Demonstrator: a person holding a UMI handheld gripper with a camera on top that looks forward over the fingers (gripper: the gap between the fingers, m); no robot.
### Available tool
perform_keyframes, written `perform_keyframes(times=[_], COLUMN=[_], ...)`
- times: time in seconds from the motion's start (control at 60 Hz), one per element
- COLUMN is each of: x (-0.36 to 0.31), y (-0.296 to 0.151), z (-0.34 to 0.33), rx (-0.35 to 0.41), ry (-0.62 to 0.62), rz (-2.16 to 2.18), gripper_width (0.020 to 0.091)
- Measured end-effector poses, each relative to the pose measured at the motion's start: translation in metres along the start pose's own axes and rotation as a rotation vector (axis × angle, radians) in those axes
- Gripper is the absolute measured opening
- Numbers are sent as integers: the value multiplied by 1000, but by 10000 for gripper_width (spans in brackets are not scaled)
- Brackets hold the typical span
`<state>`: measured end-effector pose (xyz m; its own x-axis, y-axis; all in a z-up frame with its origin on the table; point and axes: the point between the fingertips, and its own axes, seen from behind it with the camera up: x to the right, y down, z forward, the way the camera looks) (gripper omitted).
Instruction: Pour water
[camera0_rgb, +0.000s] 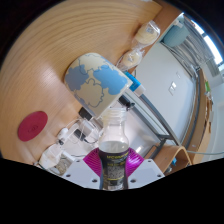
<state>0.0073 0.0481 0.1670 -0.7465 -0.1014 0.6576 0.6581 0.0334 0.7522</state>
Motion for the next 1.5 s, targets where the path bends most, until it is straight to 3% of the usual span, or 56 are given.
perform_keyframes(times=[0.167,0.467,0.633,0.667,1.067,1.2,1.45,1.5], x=[-2,-58,-68,-65,-80,-84,-84,-87], y=[-1,8,3,-7,-22,-19,-18,-20], z=[-5,-32,-38,-36,-31,-32,-31,-33], rx=[15,-31,58,33,113,92,73,57], ry=[-13,-249,-320,-302,-292,-284,-263,-288], rz=[204,1490,2010,2053,2224,2255,2257,2256], gripper_width=[273,273,272,271,292,291,424,508])
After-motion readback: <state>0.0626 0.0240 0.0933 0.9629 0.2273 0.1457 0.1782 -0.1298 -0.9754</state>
